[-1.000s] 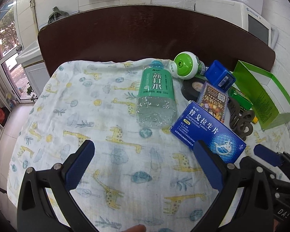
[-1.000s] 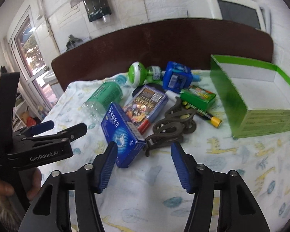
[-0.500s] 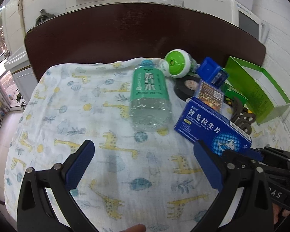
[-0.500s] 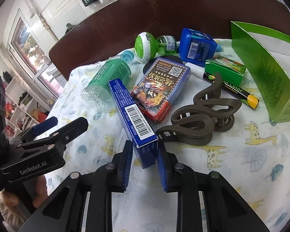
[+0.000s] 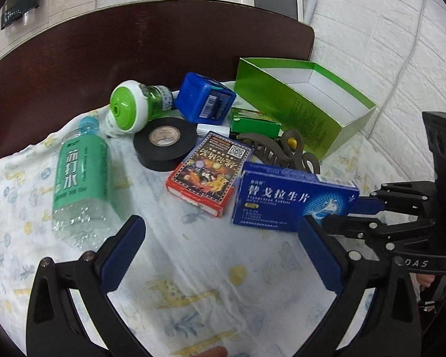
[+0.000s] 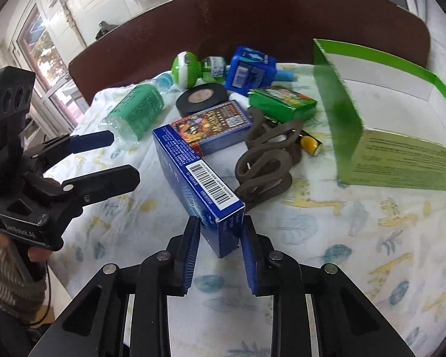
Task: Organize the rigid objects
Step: 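Move the right gripper to the blue medicine box and close on it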
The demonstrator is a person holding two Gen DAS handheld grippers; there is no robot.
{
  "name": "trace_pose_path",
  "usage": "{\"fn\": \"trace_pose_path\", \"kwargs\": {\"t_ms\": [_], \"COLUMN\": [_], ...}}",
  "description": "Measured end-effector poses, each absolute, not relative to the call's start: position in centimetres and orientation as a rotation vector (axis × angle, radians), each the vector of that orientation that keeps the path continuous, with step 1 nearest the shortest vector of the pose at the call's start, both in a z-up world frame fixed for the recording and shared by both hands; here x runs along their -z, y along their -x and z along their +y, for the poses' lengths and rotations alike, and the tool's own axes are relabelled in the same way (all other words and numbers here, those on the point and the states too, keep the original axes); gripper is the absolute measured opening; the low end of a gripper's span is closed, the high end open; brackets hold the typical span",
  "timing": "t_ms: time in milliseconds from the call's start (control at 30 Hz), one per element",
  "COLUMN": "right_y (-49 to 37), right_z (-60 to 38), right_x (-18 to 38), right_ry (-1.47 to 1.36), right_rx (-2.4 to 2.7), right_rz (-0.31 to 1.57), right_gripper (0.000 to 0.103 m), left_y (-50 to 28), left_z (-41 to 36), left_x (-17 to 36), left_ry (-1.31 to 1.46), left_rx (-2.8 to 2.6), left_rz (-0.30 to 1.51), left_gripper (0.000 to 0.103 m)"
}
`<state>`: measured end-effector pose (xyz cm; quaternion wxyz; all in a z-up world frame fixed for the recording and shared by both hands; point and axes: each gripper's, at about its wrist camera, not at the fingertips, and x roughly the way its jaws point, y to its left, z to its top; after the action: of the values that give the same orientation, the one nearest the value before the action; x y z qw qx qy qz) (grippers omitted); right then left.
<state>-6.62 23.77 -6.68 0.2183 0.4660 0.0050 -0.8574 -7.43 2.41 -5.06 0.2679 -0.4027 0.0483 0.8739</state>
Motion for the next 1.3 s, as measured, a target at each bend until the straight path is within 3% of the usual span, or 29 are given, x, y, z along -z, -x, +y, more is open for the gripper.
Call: {"fn": "trace_pose_path", "kwargs": {"t_ms": [133,300,400,467,567,633,767,1300], "right_y": [6.8,6.7,6.1,5.6,5.0,5.0,5.4,5.2], "right_z": [25.3,26.4,27.1,27.4,27.1,26.7,26.9,30.8], "right_x": [6.9,6.7,6.5,6.4,6.5,6.8,7.4,6.5], "right_ry": [-1.311,-1.324,-1.315,-1.310,-1.300,-1.324,-1.354,-1.318], "right_rx": [2.416,2.448,2.479,2.492,2.481,2.480,2.464,2.582], "right_rz": [-0.046,-0.038,-0.066,-0.083,-0.094,-0.094,-0.177,-0.179], "right_gripper": [0.029,0.043,0.049,0.049,0.046,0.038,0.034,0.034], "left_y": [8.3,8.7,9.1,9.6,10.2,10.1,9.6,8.8], "left_z": [4.1,5.6,6.7,7.3,7.8,8.0,8.5,9.4], "left_x": [5.8,5.2,5.3,5.6,5.8,5.6,5.5,5.6], "left_ry": [1.106,1.055,1.051,1.060,1.069,1.066,1.068,1.086], "left_rx": [-2.294,-2.225,-2.170,-2.112,-2.046,-2.033,-2.016,-2.024], "left_rz": [0.140,0.131,0.168,0.173,0.154,0.164,0.202,0.223], "left_gripper": [0.101,0.100,0.088,0.070,0.064,0.064,0.063,0.063]}}
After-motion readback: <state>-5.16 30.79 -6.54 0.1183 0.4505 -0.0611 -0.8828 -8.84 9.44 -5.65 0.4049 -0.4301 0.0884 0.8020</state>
